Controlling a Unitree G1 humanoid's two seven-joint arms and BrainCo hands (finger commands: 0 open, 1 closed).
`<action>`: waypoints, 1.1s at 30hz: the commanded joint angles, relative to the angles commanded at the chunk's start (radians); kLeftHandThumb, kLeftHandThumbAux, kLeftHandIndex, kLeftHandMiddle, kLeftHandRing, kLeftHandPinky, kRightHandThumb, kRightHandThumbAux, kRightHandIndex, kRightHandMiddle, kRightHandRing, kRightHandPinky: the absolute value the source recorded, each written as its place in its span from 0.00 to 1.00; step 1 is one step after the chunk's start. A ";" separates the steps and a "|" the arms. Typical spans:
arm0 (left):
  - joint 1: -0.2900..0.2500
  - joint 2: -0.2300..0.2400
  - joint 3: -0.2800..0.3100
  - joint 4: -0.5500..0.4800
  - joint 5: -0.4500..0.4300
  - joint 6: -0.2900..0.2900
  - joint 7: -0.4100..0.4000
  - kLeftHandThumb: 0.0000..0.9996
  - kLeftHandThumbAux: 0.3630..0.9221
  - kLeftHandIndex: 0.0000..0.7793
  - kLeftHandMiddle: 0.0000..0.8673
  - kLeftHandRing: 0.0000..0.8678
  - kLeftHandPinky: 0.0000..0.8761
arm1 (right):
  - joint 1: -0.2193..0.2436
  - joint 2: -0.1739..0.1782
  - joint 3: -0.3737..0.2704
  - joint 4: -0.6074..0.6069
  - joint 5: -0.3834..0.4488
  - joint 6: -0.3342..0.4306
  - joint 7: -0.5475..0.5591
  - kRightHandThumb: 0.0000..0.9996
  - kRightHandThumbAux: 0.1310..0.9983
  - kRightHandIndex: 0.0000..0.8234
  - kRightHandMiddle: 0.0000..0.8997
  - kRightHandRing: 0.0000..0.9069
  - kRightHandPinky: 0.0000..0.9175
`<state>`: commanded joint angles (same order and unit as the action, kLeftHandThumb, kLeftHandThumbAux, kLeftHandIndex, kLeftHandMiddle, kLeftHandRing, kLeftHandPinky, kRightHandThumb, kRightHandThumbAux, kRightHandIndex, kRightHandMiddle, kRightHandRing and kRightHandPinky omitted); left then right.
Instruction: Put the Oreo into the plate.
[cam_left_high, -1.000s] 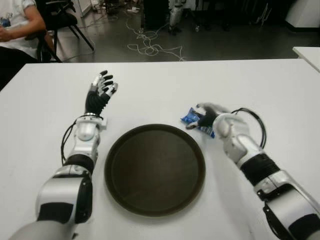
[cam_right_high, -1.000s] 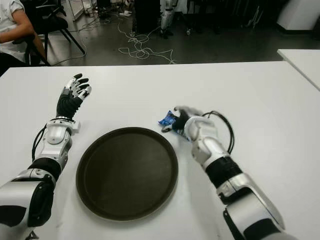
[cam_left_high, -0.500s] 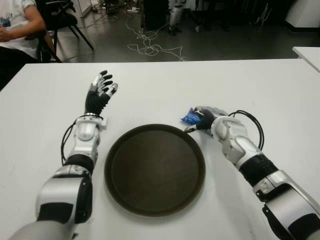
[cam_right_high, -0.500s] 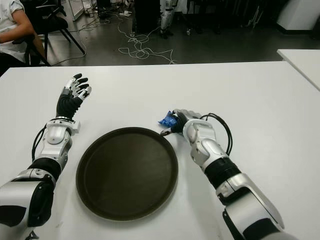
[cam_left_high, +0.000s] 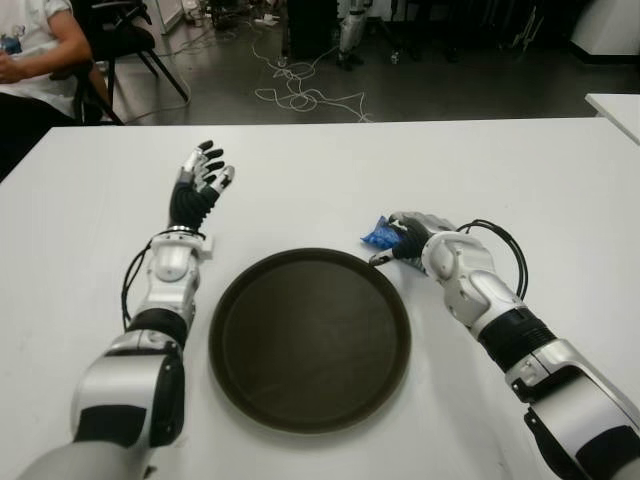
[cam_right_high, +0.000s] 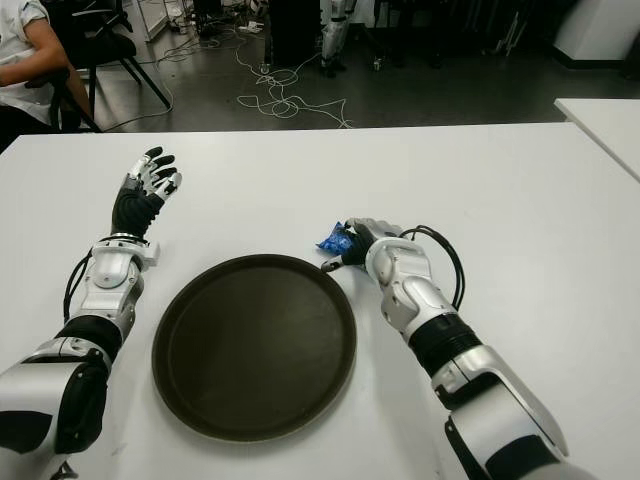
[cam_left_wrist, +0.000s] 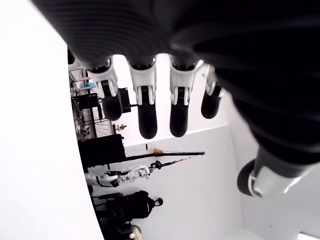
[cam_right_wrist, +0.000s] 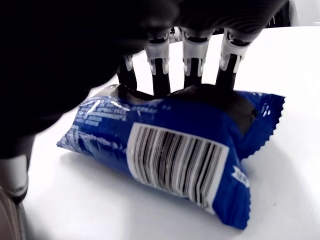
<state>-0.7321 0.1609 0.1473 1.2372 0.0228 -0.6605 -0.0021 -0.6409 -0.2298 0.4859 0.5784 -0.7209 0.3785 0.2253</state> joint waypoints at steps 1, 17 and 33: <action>0.000 0.000 0.000 0.000 0.000 0.000 0.000 0.09 0.39 0.13 0.20 0.16 0.12 | -0.001 -0.002 -0.002 -0.002 0.000 0.001 0.000 0.00 0.44 0.18 0.18 0.18 0.17; 0.003 0.001 0.000 -0.004 0.000 -0.004 -0.002 0.08 0.39 0.12 0.20 0.17 0.14 | -0.037 -0.019 -0.061 0.044 0.028 0.020 -0.023 0.00 0.47 0.16 0.15 0.13 0.11; 0.001 0.001 -0.002 -0.002 0.002 0.006 0.000 0.10 0.40 0.12 0.20 0.17 0.13 | -0.064 -0.018 -0.078 0.089 0.043 0.051 -0.044 0.00 0.47 0.16 0.14 0.13 0.14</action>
<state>-0.7315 0.1614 0.1449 1.2349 0.0251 -0.6542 -0.0017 -0.7046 -0.2476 0.4075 0.6679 -0.6776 0.4293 0.1811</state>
